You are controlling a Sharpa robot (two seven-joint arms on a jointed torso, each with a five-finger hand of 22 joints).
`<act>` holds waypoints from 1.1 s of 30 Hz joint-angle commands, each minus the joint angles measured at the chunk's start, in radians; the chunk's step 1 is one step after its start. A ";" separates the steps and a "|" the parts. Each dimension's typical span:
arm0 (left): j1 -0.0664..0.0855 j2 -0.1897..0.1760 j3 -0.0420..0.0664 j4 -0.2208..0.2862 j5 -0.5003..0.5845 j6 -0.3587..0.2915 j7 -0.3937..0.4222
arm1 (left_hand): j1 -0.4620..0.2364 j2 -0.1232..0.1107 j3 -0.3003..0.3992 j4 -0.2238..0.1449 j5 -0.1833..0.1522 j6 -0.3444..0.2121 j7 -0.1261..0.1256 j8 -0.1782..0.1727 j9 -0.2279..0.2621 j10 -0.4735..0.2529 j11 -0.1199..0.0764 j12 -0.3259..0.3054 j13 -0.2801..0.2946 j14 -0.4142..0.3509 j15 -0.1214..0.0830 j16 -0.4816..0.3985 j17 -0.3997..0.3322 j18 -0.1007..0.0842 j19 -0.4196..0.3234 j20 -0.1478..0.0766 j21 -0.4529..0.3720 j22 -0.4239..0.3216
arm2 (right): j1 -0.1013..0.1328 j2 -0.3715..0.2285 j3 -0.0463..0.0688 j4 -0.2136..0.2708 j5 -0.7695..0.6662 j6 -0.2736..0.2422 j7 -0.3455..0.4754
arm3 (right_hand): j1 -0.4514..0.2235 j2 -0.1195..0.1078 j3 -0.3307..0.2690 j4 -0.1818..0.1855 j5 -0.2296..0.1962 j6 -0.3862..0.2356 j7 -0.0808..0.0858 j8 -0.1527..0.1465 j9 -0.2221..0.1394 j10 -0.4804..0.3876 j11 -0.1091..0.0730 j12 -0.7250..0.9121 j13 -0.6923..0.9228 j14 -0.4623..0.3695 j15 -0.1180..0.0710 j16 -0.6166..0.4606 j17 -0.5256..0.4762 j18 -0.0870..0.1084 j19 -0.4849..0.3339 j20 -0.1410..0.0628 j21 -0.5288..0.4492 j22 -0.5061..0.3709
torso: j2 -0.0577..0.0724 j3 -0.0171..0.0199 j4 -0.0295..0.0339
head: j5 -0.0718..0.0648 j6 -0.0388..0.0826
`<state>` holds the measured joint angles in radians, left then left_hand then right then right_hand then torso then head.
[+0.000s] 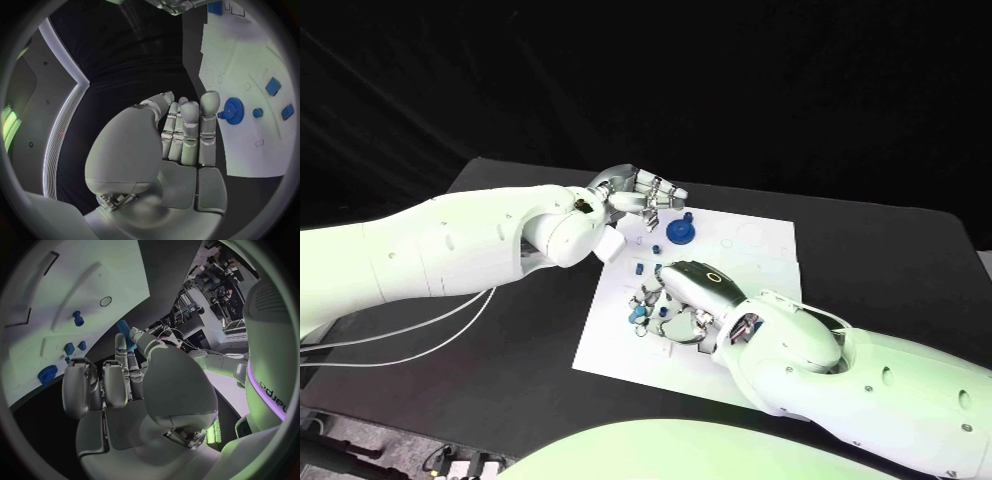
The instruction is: Assemble the parts on the task board
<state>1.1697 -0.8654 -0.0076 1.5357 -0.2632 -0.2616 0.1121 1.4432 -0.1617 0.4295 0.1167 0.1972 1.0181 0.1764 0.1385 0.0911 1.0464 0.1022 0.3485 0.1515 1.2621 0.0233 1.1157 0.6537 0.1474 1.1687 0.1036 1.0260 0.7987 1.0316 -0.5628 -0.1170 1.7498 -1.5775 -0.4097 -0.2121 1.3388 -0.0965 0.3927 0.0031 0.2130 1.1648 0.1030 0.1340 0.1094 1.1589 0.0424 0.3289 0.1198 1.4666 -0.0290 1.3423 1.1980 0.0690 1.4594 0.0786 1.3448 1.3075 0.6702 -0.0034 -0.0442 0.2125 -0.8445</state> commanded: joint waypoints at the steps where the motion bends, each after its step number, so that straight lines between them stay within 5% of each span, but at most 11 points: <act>1: 0.001 0.002 0.001 0.001 0.007 0.017 0.007 | -0.003 0.005 -0.006 -0.002 0.002 -0.008 -0.001 0.002 -0.002 -0.008 0.000 0.003 0.001 -0.003 -0.002 0.004 0.001 0.016 0.003 0.006 -0.003 -0.001 | -0.007 0.010 -0.002 -0.022 -0.023 0.016 0.015 | 0.003 0.007 0.003 -0.005 0.003 0.002 0.007 0.003 0.012 -0.001 0.003 -0.003 0.001 0.038 -0.002 0.005 0.000 -0.018 0.008 -0.003 -0.005 0.166 | 0.000 0.0006 -0.0012 | 0.010 -0.006; 33: 0.001 0.003 0.001 0.002 0.007 0.019 0.004 | -0.002 0.007 -0.006 -0.002 0.002 -0.010 -0.001 0.002 -0.002 -0.010 0.001 0.005 0.002 -0.004 -0.002 0.004 0.000 0.016 0.003 0.006 -0.003 -0.001 | -0.023 0.027 -0.010 -0.070 -0.073 0.113 -0.024 | 0.004 0.007 0.003 -0.006 0.006 -0.001 0.009 0.001 0.012 -0.003 0.004 -0.005 0.001 0.038 -0.001 0.005 -0.001 -0.018 0.008 -0.002 -0.006 0.166 | 0.000 0.0003 -0.0012 | 0.024 -0.022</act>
<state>1.1699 -0.8646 -0.0075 1.5355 -0.2620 -0.2585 0.1115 1.4432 -0.1617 0.4295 0.1167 0.1973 1.0181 0.1764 0.1385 0.0902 1.0464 0.1022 0.3485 0.1520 1.2621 0.0233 1.1157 0.6536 0.1474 1.1687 0.1036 1.0260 0.7987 1.0103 -0.5374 -0.1262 1.6819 -1.6316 -0.3249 -0.2284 1.3388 -0.0968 0.3927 0.0030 0.2122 1.1628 0.1086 0.1294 0.1097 1.1590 0.0425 0.3289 0.1194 1.4666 -0.0290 1.3423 1.1976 0.0689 1.4594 0.0786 1.3447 1.3080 0.6703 -0.0022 -0.0456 0.2356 -0.8648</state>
